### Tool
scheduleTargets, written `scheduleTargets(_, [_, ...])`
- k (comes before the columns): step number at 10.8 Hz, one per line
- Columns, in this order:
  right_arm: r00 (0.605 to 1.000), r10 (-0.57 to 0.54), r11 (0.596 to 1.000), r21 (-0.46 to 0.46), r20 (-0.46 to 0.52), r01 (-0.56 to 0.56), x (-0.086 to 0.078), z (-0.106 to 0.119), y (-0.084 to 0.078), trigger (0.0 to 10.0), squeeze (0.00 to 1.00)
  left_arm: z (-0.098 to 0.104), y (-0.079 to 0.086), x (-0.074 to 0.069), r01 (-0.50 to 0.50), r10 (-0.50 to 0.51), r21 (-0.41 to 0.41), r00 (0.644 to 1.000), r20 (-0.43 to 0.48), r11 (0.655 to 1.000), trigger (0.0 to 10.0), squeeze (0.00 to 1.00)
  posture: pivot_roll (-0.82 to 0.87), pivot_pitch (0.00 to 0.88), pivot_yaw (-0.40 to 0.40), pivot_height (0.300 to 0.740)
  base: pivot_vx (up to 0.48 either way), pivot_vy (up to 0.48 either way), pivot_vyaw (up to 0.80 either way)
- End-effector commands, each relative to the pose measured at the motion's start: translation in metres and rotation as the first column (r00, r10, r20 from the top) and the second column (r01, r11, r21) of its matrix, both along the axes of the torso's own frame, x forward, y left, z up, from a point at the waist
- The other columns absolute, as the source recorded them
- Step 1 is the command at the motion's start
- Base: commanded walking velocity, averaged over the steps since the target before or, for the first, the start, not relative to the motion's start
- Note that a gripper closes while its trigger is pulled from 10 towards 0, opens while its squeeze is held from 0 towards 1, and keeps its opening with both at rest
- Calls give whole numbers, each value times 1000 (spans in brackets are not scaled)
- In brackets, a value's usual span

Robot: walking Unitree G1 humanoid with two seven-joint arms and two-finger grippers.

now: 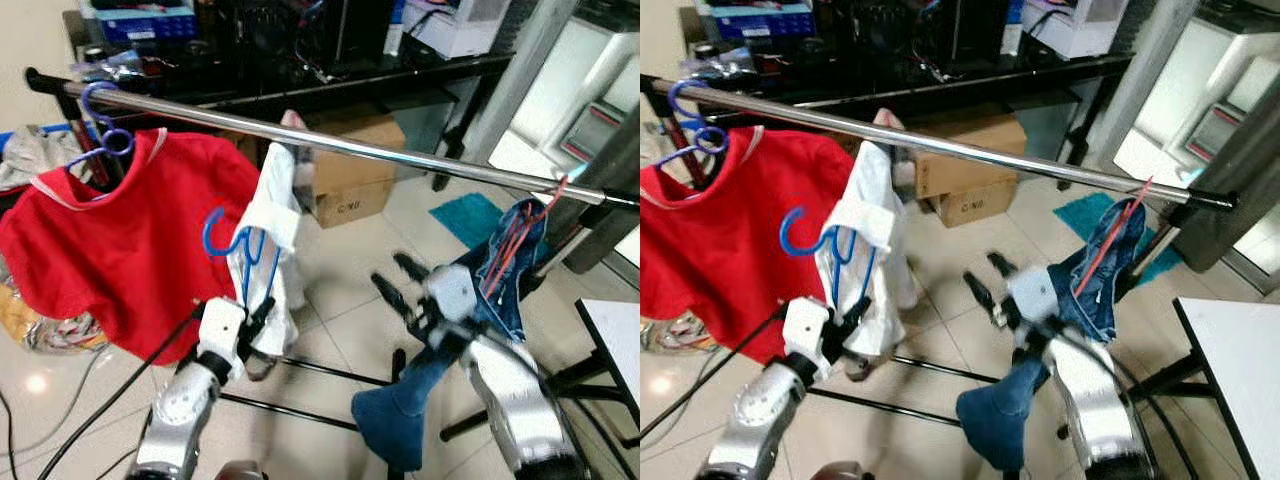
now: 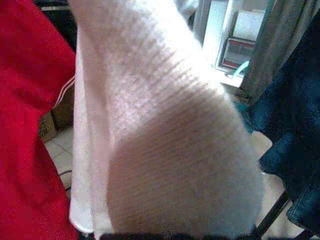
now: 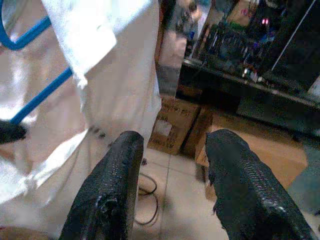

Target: Hang hanger

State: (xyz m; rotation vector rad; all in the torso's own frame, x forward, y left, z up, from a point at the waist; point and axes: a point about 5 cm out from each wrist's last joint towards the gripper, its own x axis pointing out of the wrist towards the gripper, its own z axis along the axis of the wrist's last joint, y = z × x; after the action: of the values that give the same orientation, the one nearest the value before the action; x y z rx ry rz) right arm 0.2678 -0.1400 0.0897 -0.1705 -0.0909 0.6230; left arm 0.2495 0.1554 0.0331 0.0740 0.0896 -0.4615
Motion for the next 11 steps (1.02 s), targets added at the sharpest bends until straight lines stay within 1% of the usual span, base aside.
scheduleTargets(1, [1000,-3,1000,-8,25,3,3,6,-3,10000,0,15,-4,8,32,-32,-10,998,54,999,10000,0,231,19,-89,740,0,0,0])
scheduleTargets(2, [999,0,1000,-9,33,1,5,8,-2,10000,0,23,-1,13,52,-52,-9,997,49,999,10000,0,234,19,-91,740,0,0,0])
scheduleTargets(3, [999,3,1000,-9,38,-2,7,10,-1,10000,0,26,3,18,61,-60,-6,998,26,998,10000,0,237,19,-91,740,0,0,0])
scheduleTargets(4, [999,8,1000,-11,42,-7,8,10,0,10000,0,20,7,20,80,-79,8,995,-64,997,10000,0,239,17,-91,740,0,0,0])
scheduleTargets(5, [999,10,1000,-12,41,-10,9,10,0,10000,0,3,8,14,133,-120,49,971,-205,990,10000,0,240,15,-91,740,0,0,0])
scheduleTargets(6, [999,11,1000,-13,42,-11,8,10,1,10000,0,-3,7,10,174,-150,94,964,-220,980,10000,0,240,15,-91,740,0,0,0])
scheduleTargets(7, [999,9,1000,-13,44,-8,8,10,0,10000,0,-2,3,8,171,-155,58,965,-213,984,10000,0,240,15,-91,740,0,0,0])
scheduleTargets(8, [999,6,1000,-13,45,-5,9,10,0,10000,0,7,5,15,130,-123,23,977,-175,991,10000,0,232,15,-93,740,0,0,0])
scheduleTargets(9, [999,5,1000,-16,46,-4,9,11,-2,10000,0,31,13,30,78,-80,-16,993,-86,997,10000,0,234,16,-98,740,0,0,0])
scheduleTargets(11, [999,12,1000,-21,50,-11,10,12,-1,10000,0,48,23,39,70,-69,6,997,-29,998,10000,0,234,17,-103,740,0,0,0])
